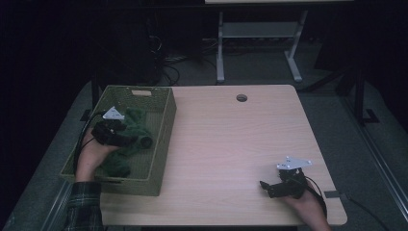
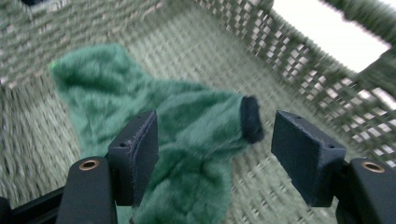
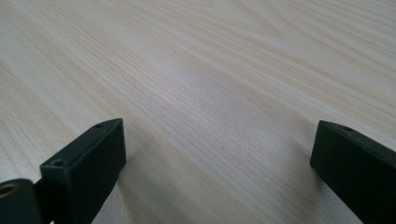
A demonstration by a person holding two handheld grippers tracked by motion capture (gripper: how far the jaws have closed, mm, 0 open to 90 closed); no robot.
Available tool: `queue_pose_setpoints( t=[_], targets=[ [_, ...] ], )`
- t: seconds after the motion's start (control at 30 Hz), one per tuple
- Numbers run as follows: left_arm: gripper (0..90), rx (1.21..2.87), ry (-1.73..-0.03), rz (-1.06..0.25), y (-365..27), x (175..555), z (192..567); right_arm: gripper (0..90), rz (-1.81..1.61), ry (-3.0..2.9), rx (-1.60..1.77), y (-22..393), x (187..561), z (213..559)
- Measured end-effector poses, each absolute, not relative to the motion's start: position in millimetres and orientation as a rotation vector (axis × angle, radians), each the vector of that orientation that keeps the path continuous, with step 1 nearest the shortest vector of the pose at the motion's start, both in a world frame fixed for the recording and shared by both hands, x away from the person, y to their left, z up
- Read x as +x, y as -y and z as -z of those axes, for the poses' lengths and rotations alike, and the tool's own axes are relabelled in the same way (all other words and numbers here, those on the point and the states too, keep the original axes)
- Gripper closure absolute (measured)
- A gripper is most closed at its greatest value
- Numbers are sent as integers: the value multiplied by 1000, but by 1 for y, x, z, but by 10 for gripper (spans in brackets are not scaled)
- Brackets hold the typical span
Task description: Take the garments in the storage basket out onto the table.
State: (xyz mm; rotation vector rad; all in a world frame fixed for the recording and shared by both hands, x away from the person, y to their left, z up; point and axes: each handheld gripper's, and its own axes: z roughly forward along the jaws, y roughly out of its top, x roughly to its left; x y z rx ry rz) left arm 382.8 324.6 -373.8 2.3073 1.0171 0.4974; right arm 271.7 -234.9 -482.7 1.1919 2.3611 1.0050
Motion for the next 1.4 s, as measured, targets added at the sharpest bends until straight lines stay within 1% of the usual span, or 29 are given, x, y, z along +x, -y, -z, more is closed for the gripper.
queue_pose_setpoints(
  t=[0.4,0.6,0.9,1.07,1.23,1.33,1.37,1.4],
  targets=[
    [312,2404,-1089,-488,-332,390,400,33,-1005,-2361,1191,235,272,483],
    [312,2477,-1104,-440,-332,393,412,33,-1005,-2361,1192,235,272,483],
    [312,2529,-1142,-402,-331,394,421,33,-1005,-2361,1191,235,272,483],
    [333,2566,-1170,-393,-331,395,424,33,-1005,-2361,1190,235,272,483],
    [405,2579,-1204,-377,-331,396,425,33,-1005,-2361,1190,235,272,483],
    [528,2585,-1218,-367,-331,396,424,33,-1005,-2361,1191,235,272,483],
    [632,2589,-1217,-358,-330,395,423,33,-1005,-2361,1190,235,272,483],
    [632,2592,-1218,-356,-330,395,423,33,-1005,-2361,1190,235,272,483]
  ],
)
